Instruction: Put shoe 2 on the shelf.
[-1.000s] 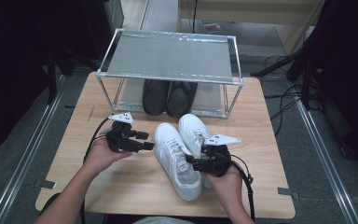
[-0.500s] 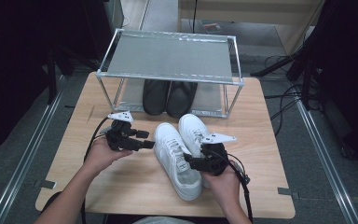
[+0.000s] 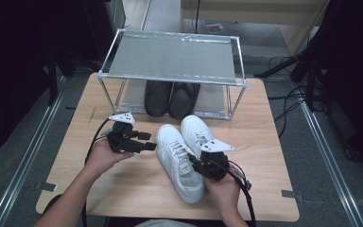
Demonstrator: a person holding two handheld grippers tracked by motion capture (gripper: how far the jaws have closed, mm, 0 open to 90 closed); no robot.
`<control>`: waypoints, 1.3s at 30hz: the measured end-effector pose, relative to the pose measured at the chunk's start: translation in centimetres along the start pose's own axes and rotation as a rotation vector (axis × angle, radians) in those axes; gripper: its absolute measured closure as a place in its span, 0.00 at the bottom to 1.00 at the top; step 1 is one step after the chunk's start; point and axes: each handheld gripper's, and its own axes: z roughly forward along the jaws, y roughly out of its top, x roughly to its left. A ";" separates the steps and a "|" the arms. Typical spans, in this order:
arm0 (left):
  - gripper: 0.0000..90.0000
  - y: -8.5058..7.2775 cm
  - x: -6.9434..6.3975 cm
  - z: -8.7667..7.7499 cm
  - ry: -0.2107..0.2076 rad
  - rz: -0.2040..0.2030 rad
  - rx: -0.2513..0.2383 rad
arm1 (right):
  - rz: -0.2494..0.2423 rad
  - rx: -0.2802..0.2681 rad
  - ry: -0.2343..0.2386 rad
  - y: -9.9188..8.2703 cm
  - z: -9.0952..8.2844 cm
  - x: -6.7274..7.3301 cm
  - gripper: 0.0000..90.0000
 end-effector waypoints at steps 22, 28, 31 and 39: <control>0.45 -0.1 1.4 -1.9 0.029 -0.072 -0.075 | 0.052 0.035 0.078 1.1 -0.9 -2.4 0.86; 0.45 -0.7 2.0 -3.3 0.062 -0.084 -0.087 | 0.049 0.039 0.120 1.6 -1.5 -2.7 0.86; 0.45 -1.0 2.2 -4.1 0.086 -0.092 -0.101 | 0.021 0.048 0.150 2.2 -1.9 -2.6 0.86; 0.45 -2.2 3.0 -6.0 0.140 -0.126 -0.125 | -0.109 0.035 0.295 4.7 -2.2 -3.5 0.86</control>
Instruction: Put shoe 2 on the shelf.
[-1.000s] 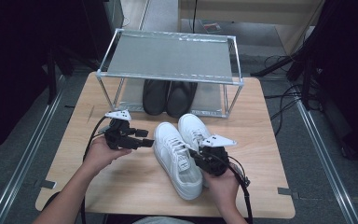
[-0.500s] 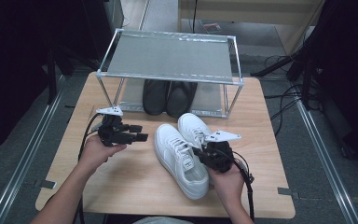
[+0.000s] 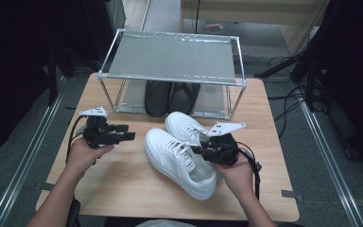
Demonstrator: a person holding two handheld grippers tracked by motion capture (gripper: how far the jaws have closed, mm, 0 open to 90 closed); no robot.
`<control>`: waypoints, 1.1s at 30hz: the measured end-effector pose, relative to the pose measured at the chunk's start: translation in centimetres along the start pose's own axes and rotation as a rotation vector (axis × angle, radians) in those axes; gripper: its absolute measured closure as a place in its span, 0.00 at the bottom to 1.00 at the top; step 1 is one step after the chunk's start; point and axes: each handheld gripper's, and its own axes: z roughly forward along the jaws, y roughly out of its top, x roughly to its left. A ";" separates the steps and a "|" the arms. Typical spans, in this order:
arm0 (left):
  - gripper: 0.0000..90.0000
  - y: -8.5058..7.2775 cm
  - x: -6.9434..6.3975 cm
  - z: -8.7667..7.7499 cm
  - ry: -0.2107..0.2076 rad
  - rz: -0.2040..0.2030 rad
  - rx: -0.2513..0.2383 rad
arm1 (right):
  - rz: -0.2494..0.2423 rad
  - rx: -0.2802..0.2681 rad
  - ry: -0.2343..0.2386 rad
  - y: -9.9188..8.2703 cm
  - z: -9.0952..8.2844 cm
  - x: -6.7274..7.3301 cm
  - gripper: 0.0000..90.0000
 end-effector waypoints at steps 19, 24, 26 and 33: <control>0.45 -2.6 1.2 -3.9 0.111 -0.058 -0.042 | -0.196 -0.017 0.255 8.5 0.9 -3.9 0.86; 0.45 -3.1 1.3 -4.6 0.126 -0.072 -0.048 | -0.221 -0.021 0.273 11.1 0.7 -3.4 0.86; 0.45 -3.2 1.4 -4.7 0.128 -0.076 -0.046 | -0.232 -0.023 0.290 12.3 0.5 -3.1 0.86; 0.45 -3.3 1.2 -4.7 0.128 -0.069 -0.049 | -0.234 -0.068 0.335 16.8 -1.0 -2.2 0.86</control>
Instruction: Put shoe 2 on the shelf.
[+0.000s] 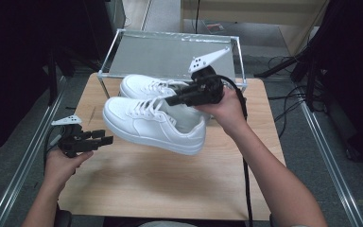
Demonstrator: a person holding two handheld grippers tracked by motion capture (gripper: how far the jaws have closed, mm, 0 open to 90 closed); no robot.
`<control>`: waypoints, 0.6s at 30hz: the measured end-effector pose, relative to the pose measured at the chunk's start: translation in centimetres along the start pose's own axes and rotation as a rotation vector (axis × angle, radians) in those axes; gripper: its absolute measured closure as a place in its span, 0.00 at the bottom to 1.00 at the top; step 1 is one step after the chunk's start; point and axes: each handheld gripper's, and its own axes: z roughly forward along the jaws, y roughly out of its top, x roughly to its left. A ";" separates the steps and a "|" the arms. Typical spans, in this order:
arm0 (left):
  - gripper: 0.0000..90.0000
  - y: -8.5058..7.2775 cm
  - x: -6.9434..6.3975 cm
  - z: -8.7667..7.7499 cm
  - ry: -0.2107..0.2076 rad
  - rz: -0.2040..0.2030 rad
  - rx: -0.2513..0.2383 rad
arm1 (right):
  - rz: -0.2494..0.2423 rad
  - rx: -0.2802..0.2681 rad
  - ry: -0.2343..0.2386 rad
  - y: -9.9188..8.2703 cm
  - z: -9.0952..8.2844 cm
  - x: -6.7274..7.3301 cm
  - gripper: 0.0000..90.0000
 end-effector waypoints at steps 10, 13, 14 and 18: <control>0.45 0.1 -0.3 0.5 -0.019 0.015 0.029 | 0.071 -0.028 -0.177 6.3 -2.8 -2.0 0.86; 0.45 0.0 -0.4 0.9 -0.025 0.009 0.032 | 0.121 -0.027 -0.247 7.2 -2.8 -3.5 0.86; 0.45 0.0 -0.4 1.0 -0.029 0.012 0.038 | 0.132 -0.025 -0.275 7.4 -2.7 -4.0 0.86; 0.45 0.0 -0.4 1.2 -0.033 0.015 0.048 | 0.186 -0.016 -0.375 8.2 -2.0 -5.8 0.86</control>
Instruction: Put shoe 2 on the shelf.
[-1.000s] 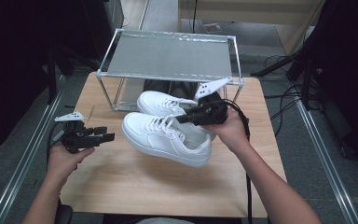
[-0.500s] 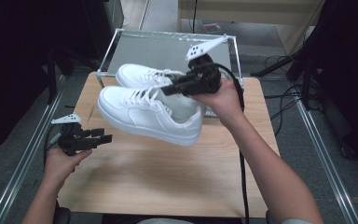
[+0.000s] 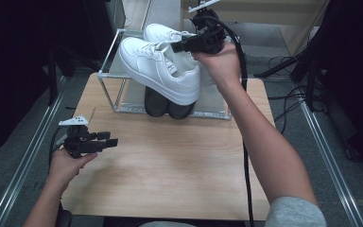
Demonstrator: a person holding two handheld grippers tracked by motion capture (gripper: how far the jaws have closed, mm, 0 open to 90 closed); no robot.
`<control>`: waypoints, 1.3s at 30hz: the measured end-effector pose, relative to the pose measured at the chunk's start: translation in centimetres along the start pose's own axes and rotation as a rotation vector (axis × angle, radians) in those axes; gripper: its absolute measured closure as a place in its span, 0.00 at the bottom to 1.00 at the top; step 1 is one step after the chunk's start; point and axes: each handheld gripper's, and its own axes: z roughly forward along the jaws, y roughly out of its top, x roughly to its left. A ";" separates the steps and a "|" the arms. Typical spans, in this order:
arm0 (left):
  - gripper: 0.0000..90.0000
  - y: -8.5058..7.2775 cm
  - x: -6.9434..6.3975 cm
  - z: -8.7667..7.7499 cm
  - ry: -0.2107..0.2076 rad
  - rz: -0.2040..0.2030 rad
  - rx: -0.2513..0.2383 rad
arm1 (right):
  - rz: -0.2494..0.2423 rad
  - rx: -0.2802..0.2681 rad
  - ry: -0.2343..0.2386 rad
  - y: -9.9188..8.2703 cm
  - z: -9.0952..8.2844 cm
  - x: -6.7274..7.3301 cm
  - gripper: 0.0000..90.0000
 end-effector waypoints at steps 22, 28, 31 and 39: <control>0.45 0.6 -0.5 0.9 -0.066 0.027 -0.006 | 0.349 -0.001 -0.466 3.1 7.0 -4.2 0.86; 0.46 0.9 -0.6 1.4 -0.084 0.042 0.004 | 0.452 -0.023 -0.563 3.2 8.1 -4.7 0.86; 0.46 1.0 -0.8 1.6 -0.092 0.053 0.013 | 0.487 -0.012 -0.627 3.1 9.0 -4.6 0.86; 0.46 1.2 -0.8 1.9 -0.092 0.060 0.017 | 0.550 -0.029 -0.705 2.8 11.1 -4.4 0.85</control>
